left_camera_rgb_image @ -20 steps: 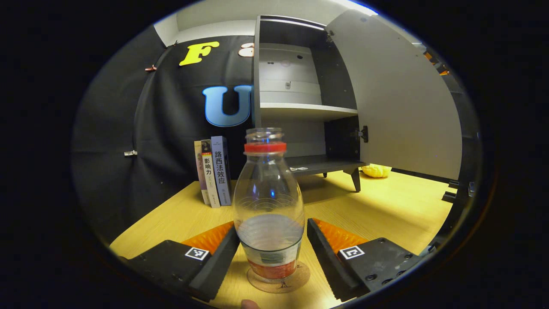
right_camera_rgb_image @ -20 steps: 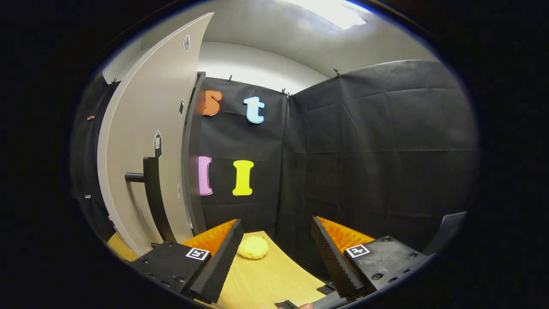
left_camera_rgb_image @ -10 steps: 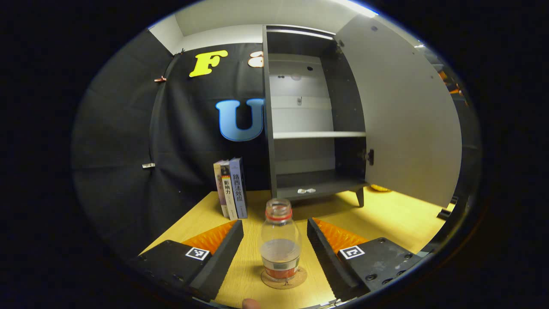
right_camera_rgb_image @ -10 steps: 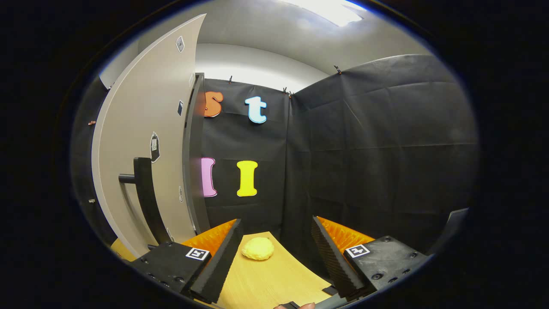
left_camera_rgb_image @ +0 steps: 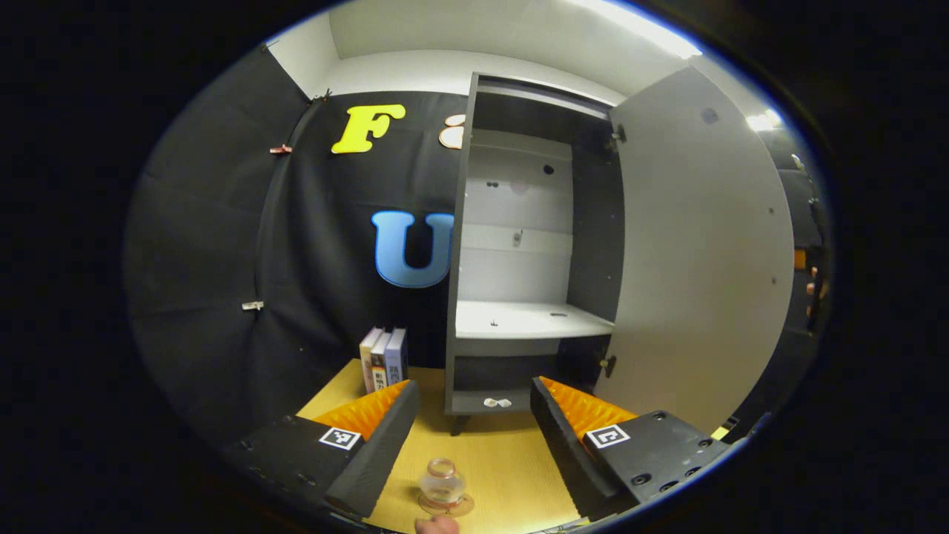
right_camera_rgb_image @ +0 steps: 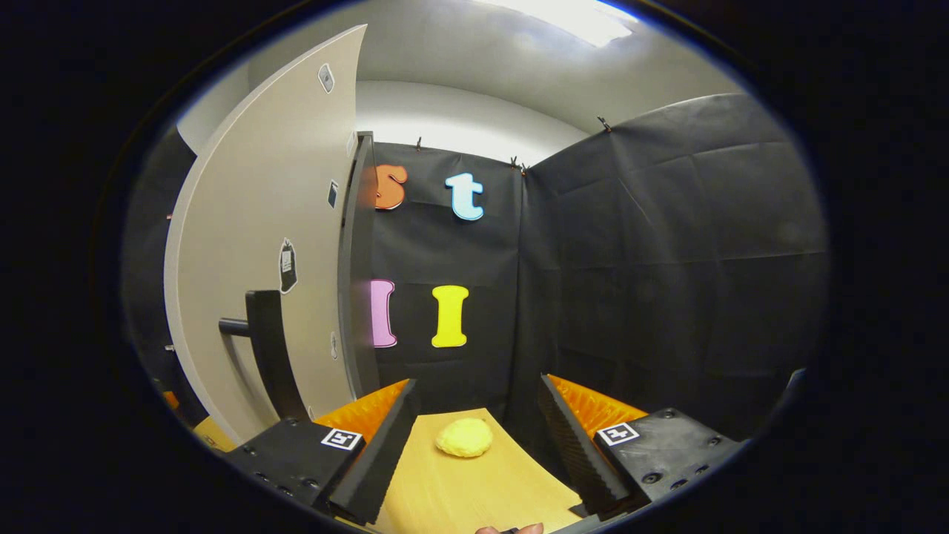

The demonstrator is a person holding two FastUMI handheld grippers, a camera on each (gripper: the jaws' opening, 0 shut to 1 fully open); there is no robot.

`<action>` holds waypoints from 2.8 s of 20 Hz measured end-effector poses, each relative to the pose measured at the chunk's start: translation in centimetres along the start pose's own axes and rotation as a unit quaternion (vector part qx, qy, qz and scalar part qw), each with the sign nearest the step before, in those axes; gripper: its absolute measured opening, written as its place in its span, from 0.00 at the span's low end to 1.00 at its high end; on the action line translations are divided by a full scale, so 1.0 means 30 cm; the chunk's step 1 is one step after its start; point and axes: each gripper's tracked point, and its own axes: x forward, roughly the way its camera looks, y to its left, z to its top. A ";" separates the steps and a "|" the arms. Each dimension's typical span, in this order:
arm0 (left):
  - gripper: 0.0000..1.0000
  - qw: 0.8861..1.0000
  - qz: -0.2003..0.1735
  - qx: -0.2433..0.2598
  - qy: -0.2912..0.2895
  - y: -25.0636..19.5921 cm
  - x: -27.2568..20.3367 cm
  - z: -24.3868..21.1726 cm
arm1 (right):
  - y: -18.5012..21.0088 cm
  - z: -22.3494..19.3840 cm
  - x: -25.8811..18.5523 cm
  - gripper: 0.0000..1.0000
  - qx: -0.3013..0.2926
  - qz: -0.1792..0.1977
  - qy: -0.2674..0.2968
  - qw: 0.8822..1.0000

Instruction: Open the cabinet door with the right hand, grasp the bottle in the cabinet with the left hand and place it on the coaster, then close the cabinet door with the right hand.

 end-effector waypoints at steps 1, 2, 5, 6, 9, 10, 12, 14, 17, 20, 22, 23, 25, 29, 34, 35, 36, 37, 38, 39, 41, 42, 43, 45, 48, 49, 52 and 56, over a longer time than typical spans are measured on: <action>0.95 1.000 0.008 -0.001 -0.003 0.005 0.003 0.047 | 0.011 0.002 -0.001 0.99 0.006 0.005 0.001 1.000; 0.94 1.000 0.014 0.000 -0.008 0.010 0.004 0.085 | 0.024 0.003 -0.003 0.94 0.011 0.012 0.002 1.000; 0.93 0.999 0.026 0.025 -0.018 0.012 0.018 0.146 | 0.055 -0.006 -0.018 0.99 0.014 0.033 0.010 0.999; 0.95 0.999 0.027 0.032 -0.015 0.007 0.023 0.144 | 0.069 -0.005 -0.023 0.98 0.015 0.042 0.010 0.999; 0.95 0.999 0.028 0.034 -0.014 -0.008 0.009 0.149 | 0.067 0.000 -0.016 0.95 0.002 0.046 0.003 0.999; 0.94 0.999 0.027 0.033 -0.015 -0.009 0.003 0.147 | 0.067 -0.003 -0.021 0.95 0.007 0.045 0.005 0.999; 0.94 0.999 0.030 0.034 -0.018 0.000 -0.005 0.149 | 0.108 -0.010 -0.026 0.95 0.020 0.056 0.015 0.998; 0.92 0.999 0.035 0.033 -0.021 0.022 -0.009 0.153 | 0.121 -0.006 -0.042 0.95 0.020 0.060 0.016 0.998; 0.92 0.998 0.041 0.029 -0.029 0.051 -0.006 0.164 | 0.161 -0.013 -0.057 0.95 0.025 0.077 0.022 0.997; 0.95 0.998 0.043 0.026 -0.031 0.069 -0.001 0.164 | 0.221 -0.020 -0.080 0.95 0.038 0.100 0.031 0.994; 0.95 0.998 0.043 0.026 -0.030 0.079 -0.001 0.158 | 0.259 -0.024 -0.095 0.95 0.045 0.112 0.037 0.992; 0.95 0.998 0.043 0.027 -0.030 0.082 0.001 0.161 | 0.277 -0.025 -0.101 0.95 0.048 0.119 0.039 0.991; 0.95 0.998 0.045 0.030 -0.030 0.093 0.000 0.157 | 0.319 -0.029 -0.111 0.95 0.057 0.135 0.044 0.988; 0.92 0.998 0.051 0.032 -0.030 0.117 -0.007 0.151 | 0.399 -0.032 -0.137 0.95 0.074 0.165 0.055 0.982; 0.92 0.997 0.060 0.052 -0.016 0.145 0.003 0.120 | 0.484 -0.036 -0.145 0.95 0.081 0.198 0.058 0.975; 0.92 0.996 0.063 0.053 -0.015 0.149 0.006 0.114 | 0.504 -0.038 -0.141 0.95 0.082 0.202 0.057 0.974; 0.95 0.996 0.068 0.053 -0.012 0.158 0.007 0.111 | 0.519 -0.036 -0.140 0.95 0.082 0.208 0.057 0.973; 0.92 0.996 0.073 0.053 -0.011 0.169 0.005 0.107 | 0.533 -0.035 -0.148 0.95 0.079 0.216 0.056 0.972; 0.95 0.995 0.079 0.053 -0.010 0.180 0.003 0.106 | 0.547 -0.033 -0.148 0.96 0.075 0.224 0.053 0.970; 0.92 0.995 0.083 0.052 -0.009 0.188 0.005 0.103 | 0.567 -0.032 -0.149 0.96 0.070 0.236 0.049 0.968; 0.95 0.995 0.087 0.053 -0.007 0.199 0.005 0.094 | 0.615 -0.045 -0.162 0.97 0.064 0.263 0.054 0.961; 0.92 0.995 0.088 0.052 -0.007 0.205 0.005 0.091 | 0.638 -0.054 -0.172 0.97 0.062 0.279 0.060 0.956; 0.95 0.995 0.087 0.049 -0.005 0.206 0.003 0.086 | 0.650 -0.053 -0.186 0.97 0.061 0.290 0.062 0.953; 0.94 0.995 0.088 0.042 -0.003 0.211 -0.001 0.082 | 0.668 -0.045 -0.199 0.97 0.060 0.300 0.059 0.950; 0.95 0.995 0.091 0.042 -0.006 0.213 -0.006 0.097 | 0.679 -0.037 -0.204 0.98 0.056 0.309 0.055 0.948; 0.95 0.995 0.090 0.042 -0.008 0.208 -0.009 0.097 | 0.678 -0.039 -0.201 0.98 0.051 0.309 0.054 0.948; 0.94 0.996 0.083 0.040 -0.008 0.191 -0.010 0.094 | 0.655 -0.043 -0.194 0.98 0.035 0.301 0.054 0.951; 0.95 0.996 0.075 0.040 -0.011 0.159 -0.008 0.101 | 0.603 -0.051 -0.169 0.99 0.016 0.277 0.048 0.960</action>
